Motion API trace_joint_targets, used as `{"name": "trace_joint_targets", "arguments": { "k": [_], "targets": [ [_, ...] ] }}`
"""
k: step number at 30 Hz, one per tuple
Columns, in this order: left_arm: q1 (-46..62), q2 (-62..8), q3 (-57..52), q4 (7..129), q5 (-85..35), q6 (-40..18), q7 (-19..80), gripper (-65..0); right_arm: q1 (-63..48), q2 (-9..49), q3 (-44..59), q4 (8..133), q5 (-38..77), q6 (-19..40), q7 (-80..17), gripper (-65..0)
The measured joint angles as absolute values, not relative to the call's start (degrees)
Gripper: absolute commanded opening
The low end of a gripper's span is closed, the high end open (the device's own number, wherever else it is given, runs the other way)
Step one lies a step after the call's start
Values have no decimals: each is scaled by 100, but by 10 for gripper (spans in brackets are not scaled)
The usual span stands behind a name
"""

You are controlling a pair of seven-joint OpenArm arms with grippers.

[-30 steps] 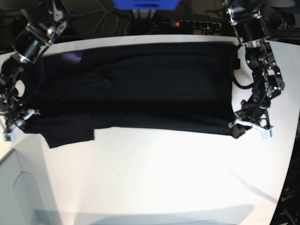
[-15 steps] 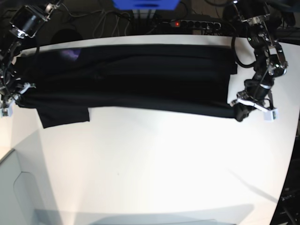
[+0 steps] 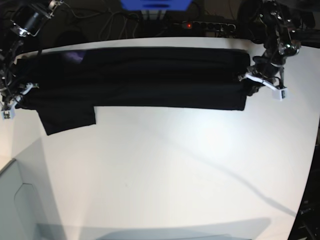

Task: Fold the T-shirt properly
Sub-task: 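Hold the side edges and pull both grippers back, folding the shirt lengthwise, then release with the right gripper and move it to the shirt's sleeve end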

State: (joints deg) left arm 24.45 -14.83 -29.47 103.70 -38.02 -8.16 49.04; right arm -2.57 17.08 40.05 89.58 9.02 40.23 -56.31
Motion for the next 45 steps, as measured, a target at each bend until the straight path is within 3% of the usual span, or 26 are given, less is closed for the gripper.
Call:
{"name": "trace_joint_targets", "arguments": {
  "k": [10, 17, 20, 38, 45],
  "targets": [
    [2421, -891, -2958, 10315, -2255, -864, 4818, -646, -259, 1623, 3994, 8956, 902, 4023, -5634, -646],
    [2410, -884, -2958, 10315, -2316, -864, 4799, -646, -259, 1695, 3997, 8956, 880, 4025, -5634, -439],
    [2405, -884, -2958, 10315, -2318, -864, 4799, -646, -259, 1791, 3997, 8956, 884, 4025, -5631, -397],
    [2397, -886, -2958, 10311, -2314, -860, 4794, -646, 432, 2005, 4499, 9008, 812, 4025, -5655, -391],
    [2397, -886, -2958, 10309, -2309, -860, 4794, -646, 1020, 1831, 3717, 8285, 891, 4023, -5599, -390]
  ]
}}
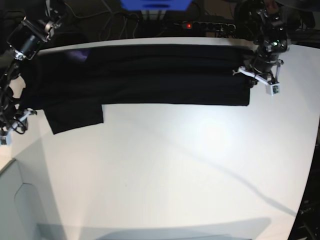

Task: Fold the T-shirt properly
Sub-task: 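Release with the right gripper and move it to the shirt's sleeve end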

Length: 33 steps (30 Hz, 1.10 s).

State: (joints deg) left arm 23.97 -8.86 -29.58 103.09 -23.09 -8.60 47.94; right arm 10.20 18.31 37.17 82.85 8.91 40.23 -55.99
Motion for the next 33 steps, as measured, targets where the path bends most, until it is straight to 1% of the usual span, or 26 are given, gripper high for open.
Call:
{"name": "trace_joint_targets", "arguments": {
  "k": [5, 7, 10, 25, 33],
  "targets": [
    [2394, -884, -2969, 10309, -2296, -862, 4799, -646, 1776, 1887, 3520, 6493, 902, 4018, -5583, -390],
    [2394, -880, -2969, 10307, -2305, -858, 4790, -646, 2078, 1994, 3500, 5798, 893, 4003, -5564, -390],
    [2397, -886, -2969, 10307, -2311, -860, 4797, -646, 2401, 2165, 3500, 5159, 888, 4003, -5498, -390],
    [2397, -884, -2969, 10307, -2314, -858, 4794, -646, 2401, 1848, 3507, 5124, 1083, 3999, -5330, -390],
    [2397, -884, -2969, 10307, -2314, -860, 4794, -646, 2410, 1776, 3507, 5148, 1111, 3983, -5489, -390]
  ]
}}
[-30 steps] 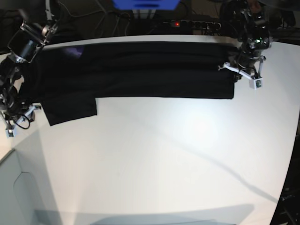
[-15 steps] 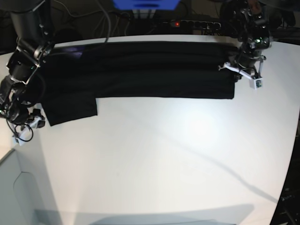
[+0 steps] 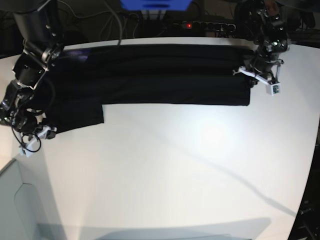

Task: Fold the T-shirt properly
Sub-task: 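Release with the right gripper and move it to the shirt's sleeve end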

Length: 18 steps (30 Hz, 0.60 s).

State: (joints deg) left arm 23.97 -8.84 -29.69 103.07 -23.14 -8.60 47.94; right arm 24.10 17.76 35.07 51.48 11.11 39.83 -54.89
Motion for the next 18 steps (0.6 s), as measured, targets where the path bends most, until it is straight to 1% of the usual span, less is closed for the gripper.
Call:
{"name": "trace_joint_targets", "arguments": {
  "k": [4, 8, 12, 15, 16, 18],
  "targets": [
    [2397, -884, -2969, 10307, -2314, -858, 4792, -646, 2390, 1776, 3496, 5151, 1122, 3983, -5487, -394],
    [2397, -884, -2969, 10307, -2314, -858, 4790, -646, 2375, 1743, 3146, 5172, 1122, 3981, -5487, -394],
    [2397, -884, -2969, 10304, -2314, -858, 4792, -646, 2327, 1662, 3057, 5210, 1149, 3979, -5478, -395],
    [2397, -884, -2969, 10304, -2314, -858, 4792, -646, 2244, 1632, 3048, 5218, 1450, 3977, -5389, -398],
    [2397, -884, -2969, 10304, -2314, -858, 4792, -646, 2231, 1638, 2958, 5218, 1494, 3979, -5358, -406],
    [2397, -884, -2969, 10304, -2314, -858, 4794, -646, 2224, 1636, 2775, 5218, 1507, 3979, -5380, -444]
  ]
}}
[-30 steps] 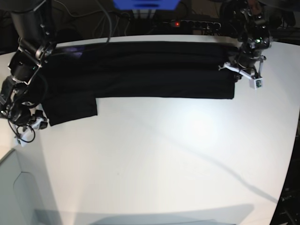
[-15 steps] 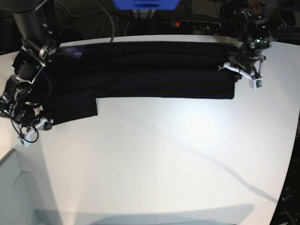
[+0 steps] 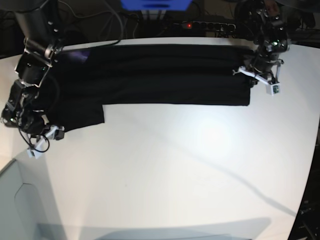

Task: Fold the T-shirt properly
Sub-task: 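Release with the right gripper and move it to the shirt's sleeve end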

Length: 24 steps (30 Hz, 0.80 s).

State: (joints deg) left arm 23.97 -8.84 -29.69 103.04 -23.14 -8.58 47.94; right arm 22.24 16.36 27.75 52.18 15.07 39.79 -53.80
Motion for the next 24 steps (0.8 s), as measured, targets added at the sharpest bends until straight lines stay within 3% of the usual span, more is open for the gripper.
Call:
{"name": "trace_joint_targets", "arguments": {
  "k": [5, 11, 18, 24],
  "targets": [
    [2397, -884, -2969, 10304, -2314, -858, 4792, -646, 2215, 1603, 2650, 5210, 1669, 3979, -5402, -650],
    [2397, -884, -2969, 10304, -2314, -858, 4792, -646, 2228, 1601, 2659, 5365, 1629, 3981, -5540, -650],
    [2392, -882, -2971, 10298, -2307, -858, 4792, -646, 1656, 1385, 2661, 7260, 1155, 4003, -6768, -650],
    [2257, -882, -2958, 10283, -2300, -858, 4779, -646, 1107, 1081, 2611, 9242, 1288, 3986, -6934, -650]
  ]
}}
